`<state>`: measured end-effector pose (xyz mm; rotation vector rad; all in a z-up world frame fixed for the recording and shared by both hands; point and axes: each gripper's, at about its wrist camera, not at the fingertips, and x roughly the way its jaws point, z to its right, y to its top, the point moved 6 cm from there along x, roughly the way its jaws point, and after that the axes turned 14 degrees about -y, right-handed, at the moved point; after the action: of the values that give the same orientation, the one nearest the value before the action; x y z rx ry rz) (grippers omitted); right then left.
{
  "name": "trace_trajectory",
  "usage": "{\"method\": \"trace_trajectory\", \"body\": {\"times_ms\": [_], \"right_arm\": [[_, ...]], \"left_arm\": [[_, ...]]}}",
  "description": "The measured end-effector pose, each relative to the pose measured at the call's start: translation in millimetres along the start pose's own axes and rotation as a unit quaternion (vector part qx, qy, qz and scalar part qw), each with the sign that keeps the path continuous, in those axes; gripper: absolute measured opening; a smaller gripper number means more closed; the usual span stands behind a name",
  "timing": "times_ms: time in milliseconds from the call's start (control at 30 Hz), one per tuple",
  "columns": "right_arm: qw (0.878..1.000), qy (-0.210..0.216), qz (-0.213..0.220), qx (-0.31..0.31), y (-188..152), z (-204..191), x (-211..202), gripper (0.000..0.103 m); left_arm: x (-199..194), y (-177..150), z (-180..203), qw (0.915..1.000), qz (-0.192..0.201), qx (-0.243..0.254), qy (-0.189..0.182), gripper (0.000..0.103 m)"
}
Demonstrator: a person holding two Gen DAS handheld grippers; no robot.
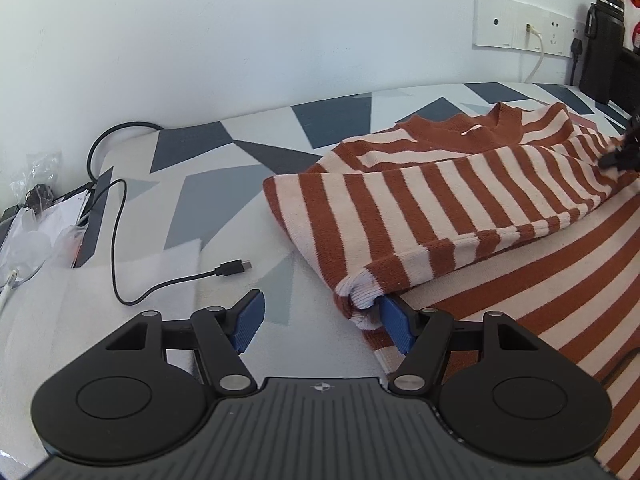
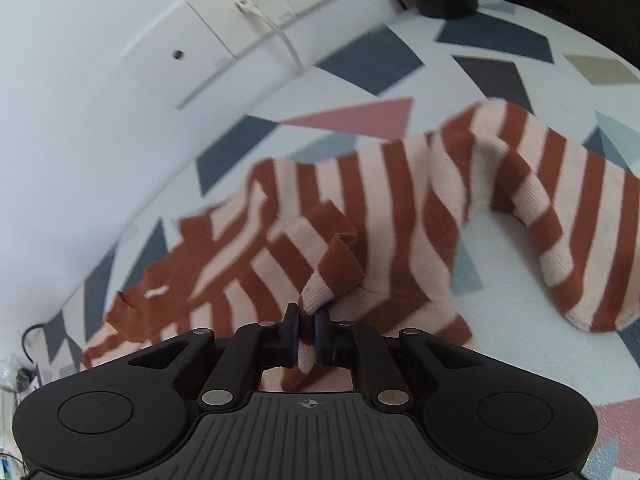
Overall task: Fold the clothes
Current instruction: 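Hold the sleeve cuff in the right gripper and pull it across the sweater body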
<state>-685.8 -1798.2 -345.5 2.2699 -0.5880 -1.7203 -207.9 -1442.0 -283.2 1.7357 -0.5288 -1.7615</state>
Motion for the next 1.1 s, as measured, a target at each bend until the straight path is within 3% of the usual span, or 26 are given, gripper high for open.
{"method": "trace_trajectory", "body": {"times_ms": [167,300,433,600,700,867,1067,1100], "right_arm": [[0.994,0.062,0.091,-0.018,36.4,-22.1,-38.1,0.006],[0.986,0.077,0.15,-0.009,69.0,-23.3,-61.6,0.006],[0.991,0.066,0.113,-0.008,76.8,-16.4,-49.5,0.006],[0.994,0.06,0.088,-0.024,61.8,-21.7,-34.6,0.006],[0.993,0.079,0.089,-0.017,58.2,-30.2,-41.2,0.006],[0.985,0.121,0.119,-0.018,55.6,-29.9,-67.1,0.006],[0.998,0.028,0.028,-0.046,17.2,12.0,-19.5,0.007],[0.998,0.003,0.021,-0.063,9.9,17.5,-12.7,0.012]], "left_arm": [[2.5,1.1,18.5,0.9986,-0.006,0.053,0.001,0.066],[6.0,0.8,13.5,0.9993,-0.01,0.036,-0.002,0.066],[6.5,3.6,6.5,0.9999,-0.005,0.006,-0.006,0.066],[10.0,7.5,14.6,0.9994,0.002,0.033,0.015,0.066],[4.5,12.2,13.3,0.9975,0.021,0.042,0.052,0.066],[-2.4,4.4,-4.6,0.9976,0.026,-0.012,0.063,0.067],[-0.2,-4.7,-13.1,0.998,0.009,-0.038,0.05,0.067],[-0.2,-4.7,-13.4,0.9981,0.006,-0.039,0.047,0.068]]}}
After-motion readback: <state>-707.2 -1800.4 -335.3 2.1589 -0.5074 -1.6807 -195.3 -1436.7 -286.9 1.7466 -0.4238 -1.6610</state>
